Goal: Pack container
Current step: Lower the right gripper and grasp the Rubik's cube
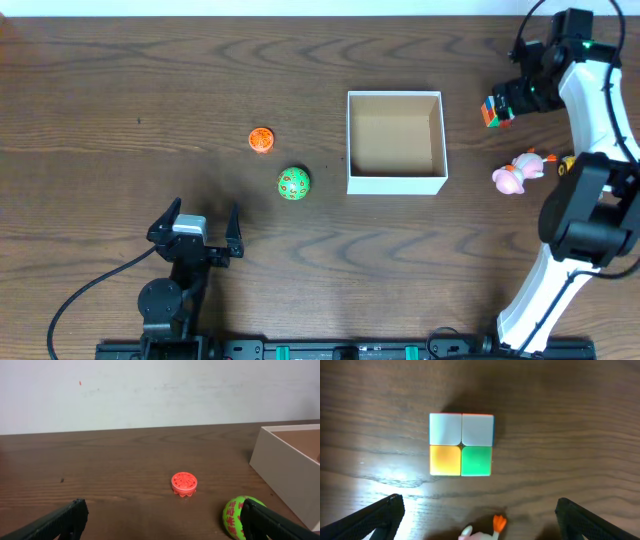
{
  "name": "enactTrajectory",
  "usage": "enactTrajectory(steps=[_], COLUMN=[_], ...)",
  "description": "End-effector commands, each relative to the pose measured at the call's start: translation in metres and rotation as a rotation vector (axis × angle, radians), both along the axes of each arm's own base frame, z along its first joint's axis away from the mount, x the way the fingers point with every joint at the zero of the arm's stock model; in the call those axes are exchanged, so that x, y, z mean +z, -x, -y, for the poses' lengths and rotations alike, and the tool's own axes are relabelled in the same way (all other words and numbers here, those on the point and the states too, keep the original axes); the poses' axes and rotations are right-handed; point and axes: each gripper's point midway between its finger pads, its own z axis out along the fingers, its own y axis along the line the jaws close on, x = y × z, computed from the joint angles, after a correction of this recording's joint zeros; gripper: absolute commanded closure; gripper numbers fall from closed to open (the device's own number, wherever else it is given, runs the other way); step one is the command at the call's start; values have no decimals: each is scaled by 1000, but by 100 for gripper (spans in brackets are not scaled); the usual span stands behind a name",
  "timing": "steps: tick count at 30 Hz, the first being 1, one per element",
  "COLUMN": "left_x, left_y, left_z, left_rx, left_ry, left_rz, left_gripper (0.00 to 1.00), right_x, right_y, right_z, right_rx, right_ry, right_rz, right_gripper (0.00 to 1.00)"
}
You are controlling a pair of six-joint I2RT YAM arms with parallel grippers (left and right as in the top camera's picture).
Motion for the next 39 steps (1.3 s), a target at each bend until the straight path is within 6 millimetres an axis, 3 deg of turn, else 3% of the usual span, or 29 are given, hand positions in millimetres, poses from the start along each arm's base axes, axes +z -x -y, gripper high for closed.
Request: enactTrajectory(steps=[1,7,29,39], left_x=[-15,-15,-15,-15], left_y=[1,1,1,1], left_z=[1,1,1,1], left_rx=[-9,-9,-9,-9], left_ry=[-11,-11,-11,-11], left_rz=[-43,-43,-43,-43], left_gripper=[2,2,2,2], right_x=[-21,-38,-56,-55], right_y=[-1,-7,-20,-23], right_z=[2,-4,-13,-13], right_rx=[38,48,60,56], right_ry=[12,-27,-88,-86], right_rz=[-38,-43,-10,-1], right_gripper=[1,1,3,16])
